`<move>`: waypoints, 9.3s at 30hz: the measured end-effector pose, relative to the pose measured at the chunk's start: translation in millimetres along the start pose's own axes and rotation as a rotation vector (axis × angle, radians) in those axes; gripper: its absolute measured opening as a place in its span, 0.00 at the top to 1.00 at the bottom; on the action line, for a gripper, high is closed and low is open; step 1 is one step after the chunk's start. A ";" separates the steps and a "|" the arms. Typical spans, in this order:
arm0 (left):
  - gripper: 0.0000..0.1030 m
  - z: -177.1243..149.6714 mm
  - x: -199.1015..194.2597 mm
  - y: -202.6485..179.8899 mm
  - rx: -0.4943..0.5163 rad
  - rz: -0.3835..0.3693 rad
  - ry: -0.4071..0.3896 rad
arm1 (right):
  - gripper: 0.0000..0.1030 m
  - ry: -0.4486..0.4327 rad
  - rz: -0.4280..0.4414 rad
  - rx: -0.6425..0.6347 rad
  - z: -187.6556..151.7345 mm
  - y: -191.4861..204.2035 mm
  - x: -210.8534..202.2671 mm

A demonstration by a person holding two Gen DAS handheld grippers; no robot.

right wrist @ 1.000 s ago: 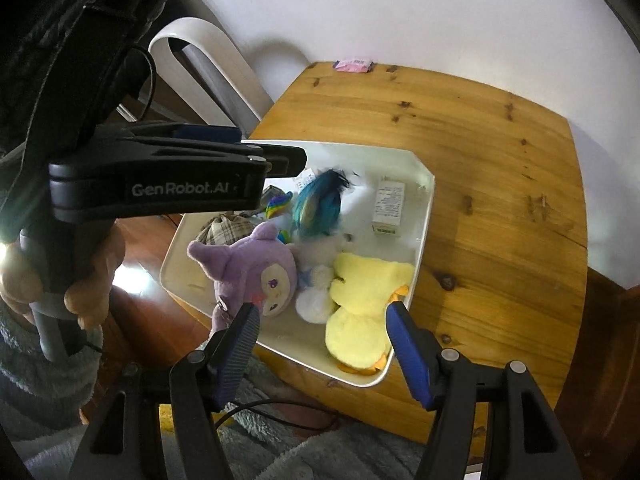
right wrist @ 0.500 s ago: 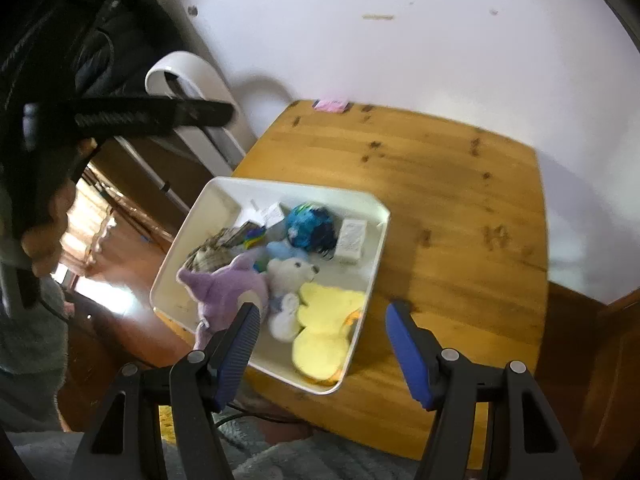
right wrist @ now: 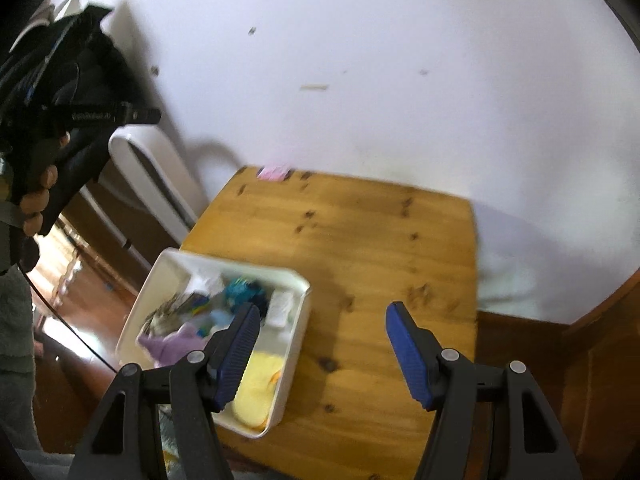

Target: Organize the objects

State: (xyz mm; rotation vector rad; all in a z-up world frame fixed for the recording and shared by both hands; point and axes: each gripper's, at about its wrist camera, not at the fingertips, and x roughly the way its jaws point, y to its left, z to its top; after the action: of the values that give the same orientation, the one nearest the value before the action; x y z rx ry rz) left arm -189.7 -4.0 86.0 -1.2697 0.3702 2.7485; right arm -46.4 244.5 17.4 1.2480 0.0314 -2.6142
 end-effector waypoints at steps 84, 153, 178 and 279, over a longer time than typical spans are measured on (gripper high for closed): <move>0.17 27.6 462.7 36.2 -0.684 0.138 0.137 | 0.25 0.218 0.044 0.300 -35.5 -116.1 183.1; 0.56 -119.7 9.9 -18.1 -0.020 -0.239 0.182 | 0.25 -0.058 0.117 0.136 -99.2 36.8 -16.8; 0.49 -146.6 56.2 5.5 -0.095 -0.249 0.248 | 0.25 -0.037 0.108 0.105 -100.7 56.8 -13.0; 0.32 -183.1 -51.6 -98.2 -0.198 -0.087 0.092 | 0.22 -0.012 -0.068 0.190 -91.9 66.1 -20.1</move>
State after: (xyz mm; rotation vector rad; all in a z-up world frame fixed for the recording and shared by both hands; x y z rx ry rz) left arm -3.1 45.0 -6.9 -1.4243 0.0483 2.7147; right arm 50.9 195.9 -19.7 1.3126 -0.1844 -2.7369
